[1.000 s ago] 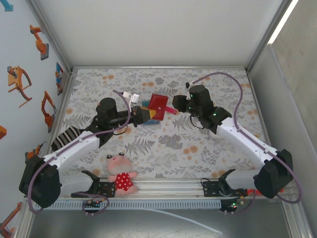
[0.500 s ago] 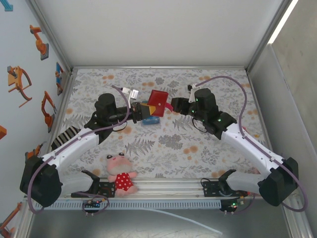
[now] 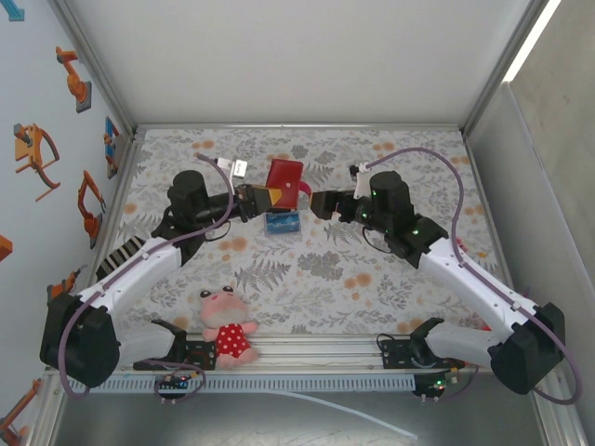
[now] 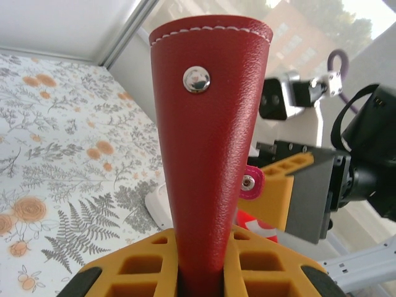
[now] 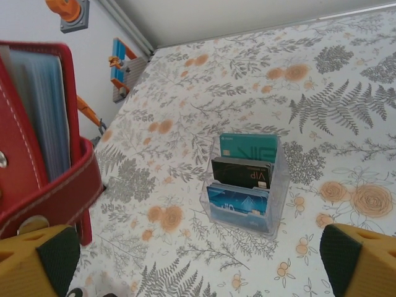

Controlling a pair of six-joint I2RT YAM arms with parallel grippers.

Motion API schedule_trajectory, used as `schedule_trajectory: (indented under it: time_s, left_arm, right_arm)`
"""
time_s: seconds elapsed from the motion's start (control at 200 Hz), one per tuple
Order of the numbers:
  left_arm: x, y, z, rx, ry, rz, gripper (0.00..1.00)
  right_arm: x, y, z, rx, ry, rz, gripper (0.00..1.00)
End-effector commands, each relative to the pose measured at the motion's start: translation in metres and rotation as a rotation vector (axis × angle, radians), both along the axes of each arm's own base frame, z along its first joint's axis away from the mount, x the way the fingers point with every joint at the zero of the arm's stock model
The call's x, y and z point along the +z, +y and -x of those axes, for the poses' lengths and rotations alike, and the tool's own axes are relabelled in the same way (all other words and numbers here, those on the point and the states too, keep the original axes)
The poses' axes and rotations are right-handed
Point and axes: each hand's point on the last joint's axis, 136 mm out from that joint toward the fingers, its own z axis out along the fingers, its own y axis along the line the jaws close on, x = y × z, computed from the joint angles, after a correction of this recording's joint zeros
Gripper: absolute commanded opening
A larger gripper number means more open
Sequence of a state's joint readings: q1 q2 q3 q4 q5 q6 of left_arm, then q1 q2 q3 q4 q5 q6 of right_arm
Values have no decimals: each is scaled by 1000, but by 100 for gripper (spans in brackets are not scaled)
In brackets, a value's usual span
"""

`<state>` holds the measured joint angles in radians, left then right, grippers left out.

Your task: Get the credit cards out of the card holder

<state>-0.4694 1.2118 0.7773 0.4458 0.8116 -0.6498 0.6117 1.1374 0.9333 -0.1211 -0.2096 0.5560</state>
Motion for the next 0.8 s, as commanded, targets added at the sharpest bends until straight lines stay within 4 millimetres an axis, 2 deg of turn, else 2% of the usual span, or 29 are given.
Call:
schedule_trajectory:
  time_s: [0.0, 0.235, 0.471, 0.601, 0.701, 0.791]
  left_arm:
    - [25, 3, 7, -48, -54, 76, 0]
    - [33, 15, 6, -77, -63, 141, 0]
    - [41, 29, -3, -115, -64, 226, 0]
    - [49, 39, -13, -138, -33, 323, 0]
    - [40, 35, -25, -153, 47, 325, 0]
    - [37, 33, -25, -157, 49, 322, 0]
  right_arm:
    - [12, 5, 7, 55, -45, -40, 100]
    - [22, 8, 16, 105, -81, -64, 99]
    - [30, 20, 23, 184, -109, -116, 99]
    - [40, 25, 30, 232, -140, -139, 95]
    - [47, 28, 35, 264, -163, -172, 93]
    - [50, 32, 38, 293, -162, -200, 90]
